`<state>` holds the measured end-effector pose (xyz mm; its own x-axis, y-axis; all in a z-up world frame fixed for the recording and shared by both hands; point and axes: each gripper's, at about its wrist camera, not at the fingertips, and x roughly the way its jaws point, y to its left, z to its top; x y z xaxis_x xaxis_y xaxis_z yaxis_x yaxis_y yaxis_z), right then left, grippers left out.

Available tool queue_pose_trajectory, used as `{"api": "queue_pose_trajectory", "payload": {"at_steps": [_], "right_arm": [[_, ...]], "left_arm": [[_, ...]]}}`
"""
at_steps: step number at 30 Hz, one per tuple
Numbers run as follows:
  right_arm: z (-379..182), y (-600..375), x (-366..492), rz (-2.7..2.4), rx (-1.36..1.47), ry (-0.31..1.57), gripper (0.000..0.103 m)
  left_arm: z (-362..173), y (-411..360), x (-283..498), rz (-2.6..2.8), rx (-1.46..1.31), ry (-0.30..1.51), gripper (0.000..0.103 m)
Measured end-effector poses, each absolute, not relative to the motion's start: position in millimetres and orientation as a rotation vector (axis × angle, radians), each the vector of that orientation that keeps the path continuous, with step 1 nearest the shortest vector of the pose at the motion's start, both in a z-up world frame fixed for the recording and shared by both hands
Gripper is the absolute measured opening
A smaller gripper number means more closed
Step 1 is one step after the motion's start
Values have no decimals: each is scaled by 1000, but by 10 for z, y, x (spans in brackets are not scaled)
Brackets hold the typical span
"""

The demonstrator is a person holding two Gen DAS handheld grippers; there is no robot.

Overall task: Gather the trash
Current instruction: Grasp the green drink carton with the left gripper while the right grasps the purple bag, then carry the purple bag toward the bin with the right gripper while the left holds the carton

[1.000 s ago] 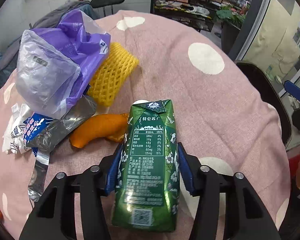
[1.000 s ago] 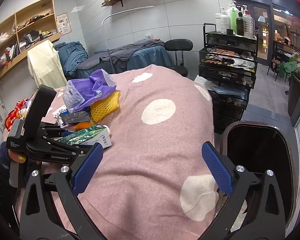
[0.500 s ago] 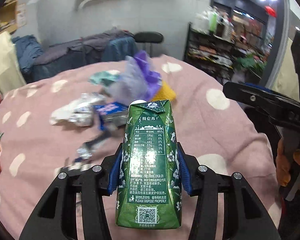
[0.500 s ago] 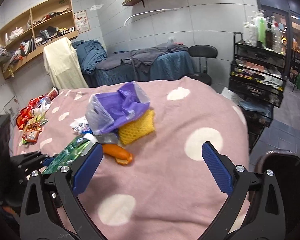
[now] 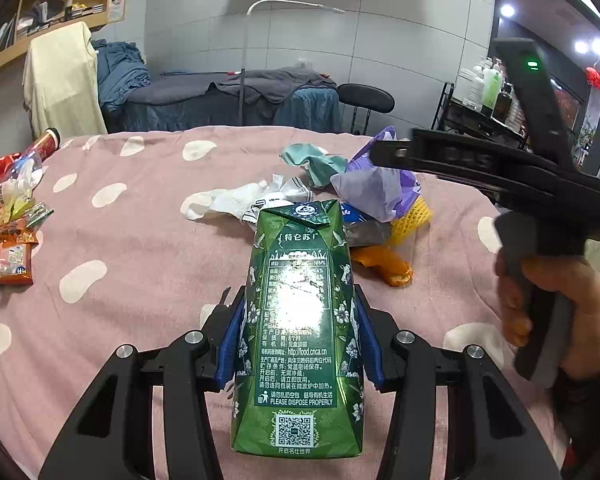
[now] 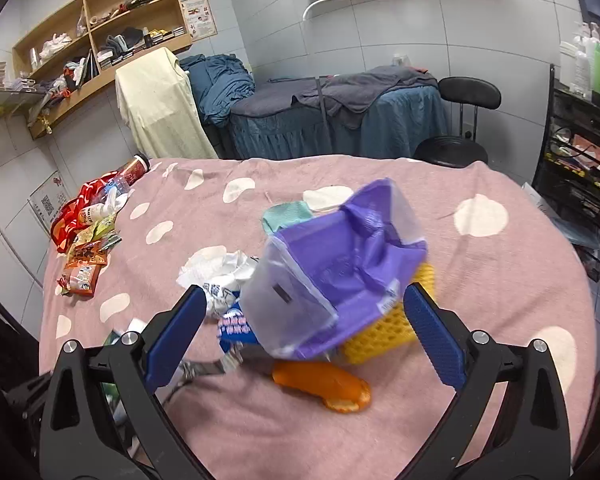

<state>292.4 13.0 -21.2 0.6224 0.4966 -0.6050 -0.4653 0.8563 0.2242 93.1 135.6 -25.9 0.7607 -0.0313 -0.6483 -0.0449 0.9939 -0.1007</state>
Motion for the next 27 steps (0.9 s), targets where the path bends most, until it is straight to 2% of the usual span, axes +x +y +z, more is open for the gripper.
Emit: {"api": "queue_pose_trajectory", "payload": {"at_steps": [2, 3, 4, 5, 6, 8, 13, 21, 27], "right_arm": [[-272, 225, 2992, 526, 12, 708, 93], [-310, 258, 3025, 511, -2, 710, 81], [-341, 274, 3047, 511, -8, 718, 74], [-379, 280, 3065, 520, -9, 734, 56], [-409, 268, 3071, 531, -8, 748, 49], [-410, 213, 3030, 544, -3, 740, 43], [-244, -17, 2838, 574, 31, 692, 38], [83, -594, 2370, 548, 75, 588, 38], [123, -994, 2096, 472, 56, 560, 38]], "left_arm": [[-266, 1344, 960, 5, -112, 708, 49], [-268, 1342, 960, 7, -113, 706, 49], [-275, 1332, 947, 5, -114, 708, 49], [-279, 1335, 951, 2, -114, 710, 49], [-284, 1336, 953, 3, -117, 709, 49], [-287, 1339, 956, 4, -123, 709, 49], [-261, 1317, 951, -10, -131, 697, 49], [-150, 1129, 905, -69, -124, 660, 49], [-101, 853, 922, -145, -106, 650, 49]]}}
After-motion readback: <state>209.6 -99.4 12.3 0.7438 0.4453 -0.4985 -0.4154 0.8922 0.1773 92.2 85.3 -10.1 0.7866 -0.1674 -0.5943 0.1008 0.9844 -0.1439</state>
